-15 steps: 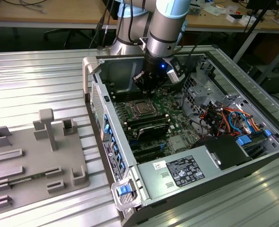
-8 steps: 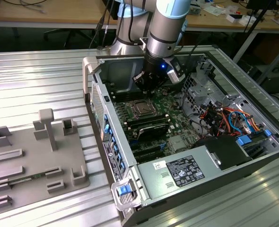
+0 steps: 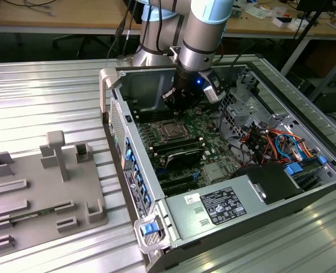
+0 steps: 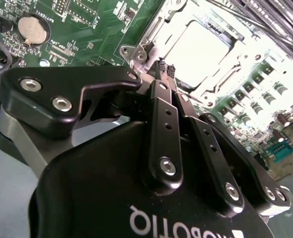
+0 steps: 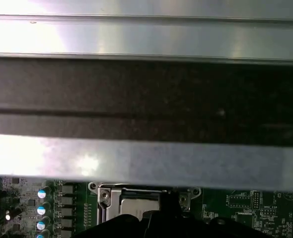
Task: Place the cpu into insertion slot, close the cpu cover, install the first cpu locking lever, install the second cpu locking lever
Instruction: 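Install the second cpu locking lever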
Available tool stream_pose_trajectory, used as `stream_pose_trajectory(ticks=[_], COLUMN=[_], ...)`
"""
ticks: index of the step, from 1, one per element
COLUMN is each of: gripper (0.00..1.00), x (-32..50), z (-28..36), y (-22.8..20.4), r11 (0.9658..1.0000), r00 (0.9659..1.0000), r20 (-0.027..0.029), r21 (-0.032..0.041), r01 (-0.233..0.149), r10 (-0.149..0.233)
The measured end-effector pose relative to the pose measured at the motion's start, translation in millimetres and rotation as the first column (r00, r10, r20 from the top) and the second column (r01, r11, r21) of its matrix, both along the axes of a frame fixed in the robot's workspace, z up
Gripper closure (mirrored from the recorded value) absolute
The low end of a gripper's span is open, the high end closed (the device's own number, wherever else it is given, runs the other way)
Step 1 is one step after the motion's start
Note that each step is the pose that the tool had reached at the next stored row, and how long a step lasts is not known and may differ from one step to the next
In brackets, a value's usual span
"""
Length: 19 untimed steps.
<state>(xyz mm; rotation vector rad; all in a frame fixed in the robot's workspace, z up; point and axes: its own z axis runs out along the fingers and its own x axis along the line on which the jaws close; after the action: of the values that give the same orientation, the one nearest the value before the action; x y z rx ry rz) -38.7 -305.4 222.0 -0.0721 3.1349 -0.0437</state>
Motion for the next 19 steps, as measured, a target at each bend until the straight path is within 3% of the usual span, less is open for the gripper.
stream_pose_trajectory(ticks=[5,8,15,18,19], gripper=[0.89,0.89,0.89,0.89,0.89], x=[0.1,0.1,0.1,0.1,0.1], z=[14.1,16.8,18.3,18.3,18.4], y=[-0.5,-2.2,-11.7,-17.6,-21.8], r11=[1.0,1.0,1.0,1.0,1.0], r00=[1.0,1.0,1.0,1.0,1.0], r20=[0.0,0.0001,0.0,0.0,0.0], r21=[-0.0005,-0.0011,-0.0035,-0.0048,-0.0056], r01=[0.0,0.0,0.0,0.0,0.0], r10=[0.0,0.0,0.0,0.0,0.0])
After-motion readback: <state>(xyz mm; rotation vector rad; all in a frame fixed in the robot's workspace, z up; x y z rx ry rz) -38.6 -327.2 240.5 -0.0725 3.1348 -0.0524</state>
